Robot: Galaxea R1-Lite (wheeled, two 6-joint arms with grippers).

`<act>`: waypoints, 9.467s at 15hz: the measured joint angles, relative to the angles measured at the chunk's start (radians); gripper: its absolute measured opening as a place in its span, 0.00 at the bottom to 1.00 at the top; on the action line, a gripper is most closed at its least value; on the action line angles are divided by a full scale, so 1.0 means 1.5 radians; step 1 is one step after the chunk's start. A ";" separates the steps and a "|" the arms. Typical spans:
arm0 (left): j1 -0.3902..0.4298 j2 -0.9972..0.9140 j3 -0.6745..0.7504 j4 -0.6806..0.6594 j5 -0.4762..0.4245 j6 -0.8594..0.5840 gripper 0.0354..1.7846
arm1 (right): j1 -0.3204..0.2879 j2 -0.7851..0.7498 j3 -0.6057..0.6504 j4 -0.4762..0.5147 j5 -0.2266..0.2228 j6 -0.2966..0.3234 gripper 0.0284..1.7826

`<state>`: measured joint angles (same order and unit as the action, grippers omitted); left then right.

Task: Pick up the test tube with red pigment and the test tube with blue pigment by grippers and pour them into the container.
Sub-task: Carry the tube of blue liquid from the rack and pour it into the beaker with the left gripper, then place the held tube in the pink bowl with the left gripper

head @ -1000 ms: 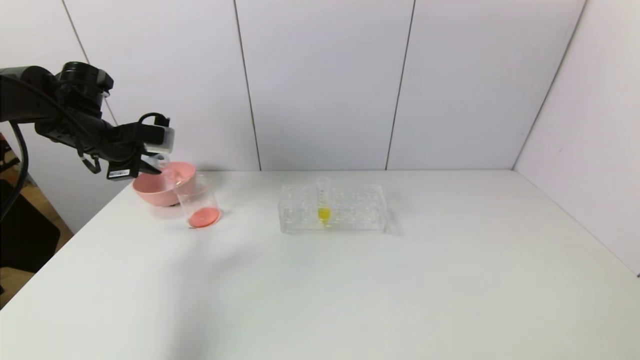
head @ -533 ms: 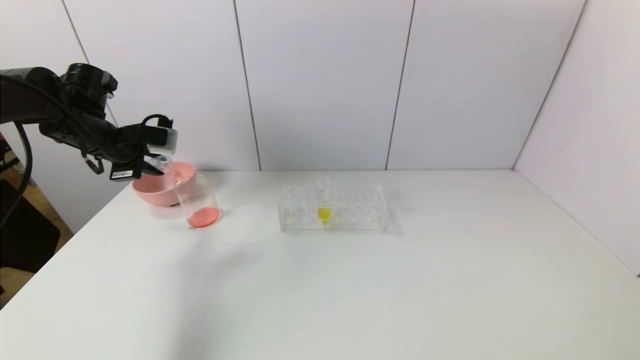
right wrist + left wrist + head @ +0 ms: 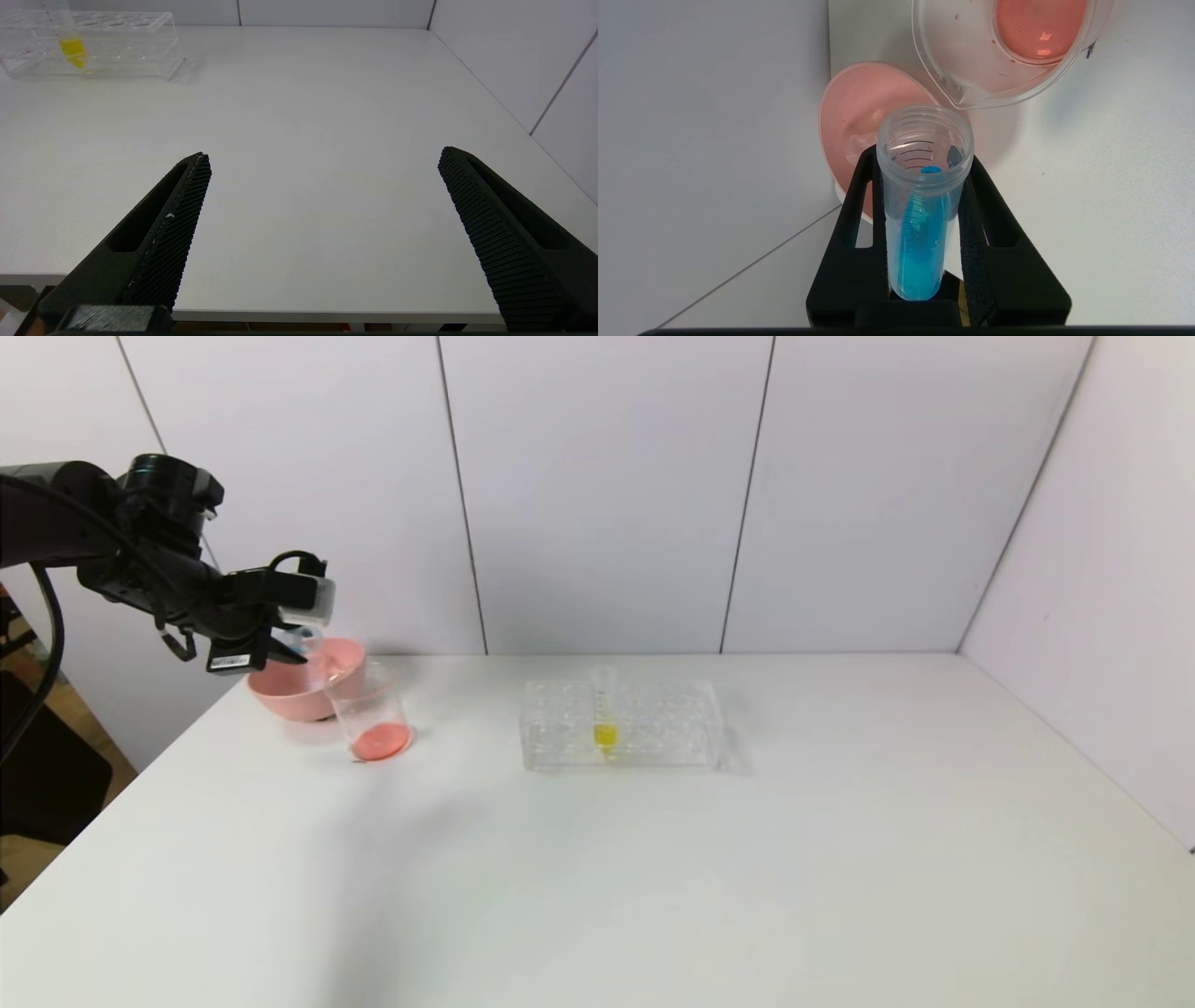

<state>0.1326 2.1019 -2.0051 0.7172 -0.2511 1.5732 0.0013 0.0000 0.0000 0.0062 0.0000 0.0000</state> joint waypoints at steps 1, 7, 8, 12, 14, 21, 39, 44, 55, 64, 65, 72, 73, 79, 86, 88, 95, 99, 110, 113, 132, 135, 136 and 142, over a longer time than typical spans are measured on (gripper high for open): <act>-0.003 0.000 0.000 -0.001 0.004 0.000 0.24 | 0.000 0.000 0.000 0.000 0.000 0.000 1.00; -0.011 0.003 0.000 0.000 0.021 0.000 0.24 | 0.000 0.000 0.000 0.000 0.000 0.000 1.00; -0.011 0.004 0.000 0.001 0.023 0.000 0.24 | 0.000 0.000 0.000 0.000 0.000 0.000 1.00; -0.023 0.009 0.000 0.001 0.060 0.000 0.24 | 0.000 0.000 0.000 0.000 0.000 0.000 1.00; -0.028 0.010 0.000 0.001 0.073 0.000 0.24 | 0.000 0.000 0.000 0.000 0.000 0.000 1.00; -0.030 0.012 0.000 0.001 0.083 0.000 0.24 | 0.000 0.000 0.000 0.000 0.000 0.000 1.00; -0.048 0.015 0.000 -0.001 0.132 0.001 0.24 | 0.000 0.000 0.000 0.000 0.000 0.000 1.00; -0.055 0.016 0.000 -0.001 0.158 0.001 0.24 | 0.000 0.000 0.000 0.000 0.000 0.000 1.00; -0.070 0.023 0.000 -0.002 0.212 0.001 0.24 | 0.000 0.000 0.000 0.000 0.000 0.000 1.00; -0.076 0.024 0.000 -0.003 0.226 0.001 0.24 | 0.000 0.000 0.000 0.000 0.000 0.000 1.00; -0.077 0.024 0.000 -0.003 0.227 0.001 0.24 | 0.000 0.000 0.000 0.000 0.000 0.000 1.00; -0.085 0.024 0.000 -0.006 0.252 0.001 0.24 | 0.000 0.000 0.000 0.000 0.000 0.000 1.00; -0.086 0.024 0.000 -0.006 0.253 0.001 0.24 | 0.000 0.000 0.000 0.000 0.000 0.000 1.00; -0.090 0.025 0.000 -0.012 0.256 0.001 0.24 | 0.000 0.000 0.000 0.000 0.000 0.000 1.00; -0.100 0.025 0.001 -0.018 0.303 0.015 0.24 | 0.000 0.000 0.000 0.000 0.000 0.000 1.00; -0.100 0.025 0.001 -0.018 0.303 0.015 0.24 | 0.000 0.000 0.000 0.000 0.000 0.000 1.00; -0.101 0.025 0.001 -0.018 0.304 0.015 0.24 | 0.000 0.000 0.000 0.000 0.000 0.000 1.00; -0.100 0.022 0.001 -0.034 0.294 -0.017 0.24 | 0.000 0.000 0.000 0.000 0.000 0.000 1.00; -0.100 -0.025 0.009 -0.133 0.167 -0.530 0.24 | 0.000 0.000 0.000 0.000 0.000 0.000 1.00; -0.096 -0.038 0.011 -0.210 0.162 -0.706 0.24 | 0.000 0.000 0.000 0.000 0.000 0.000 1.00; -0.066 0.001 0.045 -0.415 0.305 -1.017 0.24 | 0.000 0.000 0.000 0.000 0.000 0.000 1.00; -0.055 0.016 0.069 -0.441 0.302 -1.019 0.24 | 0.000 0.000 0.000 0.000 0.000 0.000 1.00; -0.054 0.025 0.079 -0.464 0.301 -1.022 0.24 | 0.000 0.000 0.000 0.000 0.000 0.000 1.00; -0.048 0.082 0.143 -0.589 0.296 -1.022 0.24 | 0.000 0.000 0.000 0.000 0.000 0.000 1.00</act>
<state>0.0611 2.2255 -1.7904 -0.1668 0.1932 0.0409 0.0013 0.0000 0.0000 0.0057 0.0000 0.0000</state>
